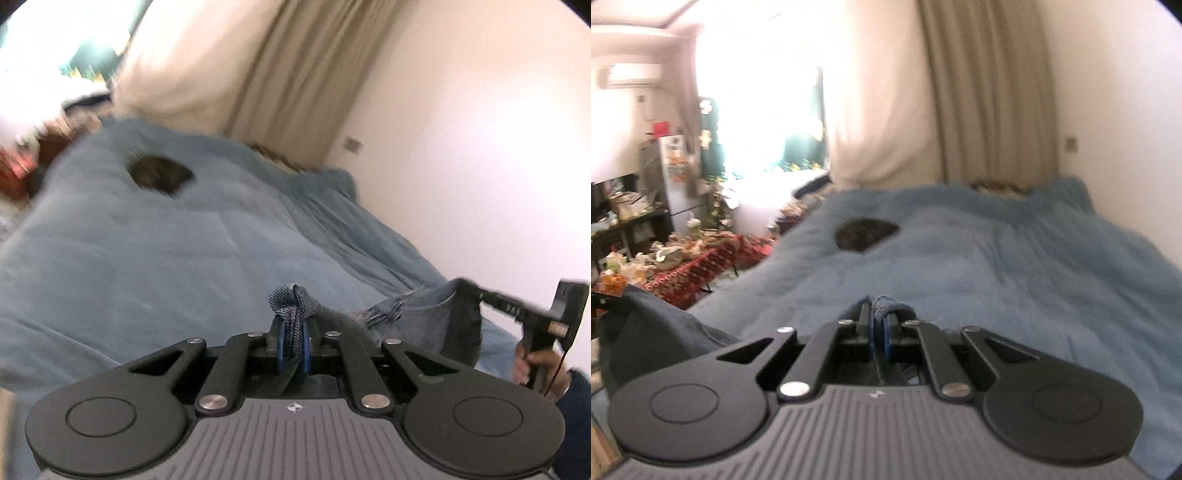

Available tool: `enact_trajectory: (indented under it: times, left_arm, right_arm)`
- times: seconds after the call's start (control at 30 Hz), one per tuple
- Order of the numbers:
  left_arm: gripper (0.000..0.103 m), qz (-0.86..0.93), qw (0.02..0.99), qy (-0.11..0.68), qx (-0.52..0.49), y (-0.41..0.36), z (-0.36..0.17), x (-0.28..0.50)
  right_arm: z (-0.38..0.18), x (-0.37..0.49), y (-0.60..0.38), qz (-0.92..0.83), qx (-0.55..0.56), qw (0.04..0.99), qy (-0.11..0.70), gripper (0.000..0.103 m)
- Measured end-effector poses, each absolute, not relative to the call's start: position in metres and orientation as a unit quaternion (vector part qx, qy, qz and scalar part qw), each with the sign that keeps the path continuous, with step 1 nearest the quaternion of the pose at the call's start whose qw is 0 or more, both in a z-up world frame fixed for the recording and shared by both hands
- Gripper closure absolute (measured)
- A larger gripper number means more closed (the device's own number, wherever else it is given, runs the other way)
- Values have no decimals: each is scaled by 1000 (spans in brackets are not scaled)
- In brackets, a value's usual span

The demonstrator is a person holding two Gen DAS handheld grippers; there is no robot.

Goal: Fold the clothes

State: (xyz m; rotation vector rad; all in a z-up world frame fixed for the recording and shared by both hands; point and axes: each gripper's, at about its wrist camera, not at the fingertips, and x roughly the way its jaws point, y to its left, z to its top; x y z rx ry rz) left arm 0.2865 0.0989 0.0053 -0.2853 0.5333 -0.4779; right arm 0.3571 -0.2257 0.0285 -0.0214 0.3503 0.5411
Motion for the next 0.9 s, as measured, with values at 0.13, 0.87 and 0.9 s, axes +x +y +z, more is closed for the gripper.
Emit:
enact_trajectory:
  times: [0.13, 0.87, 0.9]
  left_arm:
    - [92, -187, 915, 328, -143, 109, -35, 288]
    - [52, -154, 846, 458, -225, 133, -126, 359]
    - [49, -158, 846, 455, -229, 135, -123, 365]
  right_arm:
    - [3, 401, -189, 275, -7, 930, 245, 93]
    - [-56, 511, -136, 279, -39, 880, 382, 56]
    - [-51, 521, -130, 280, -43, 880, 381, 53]
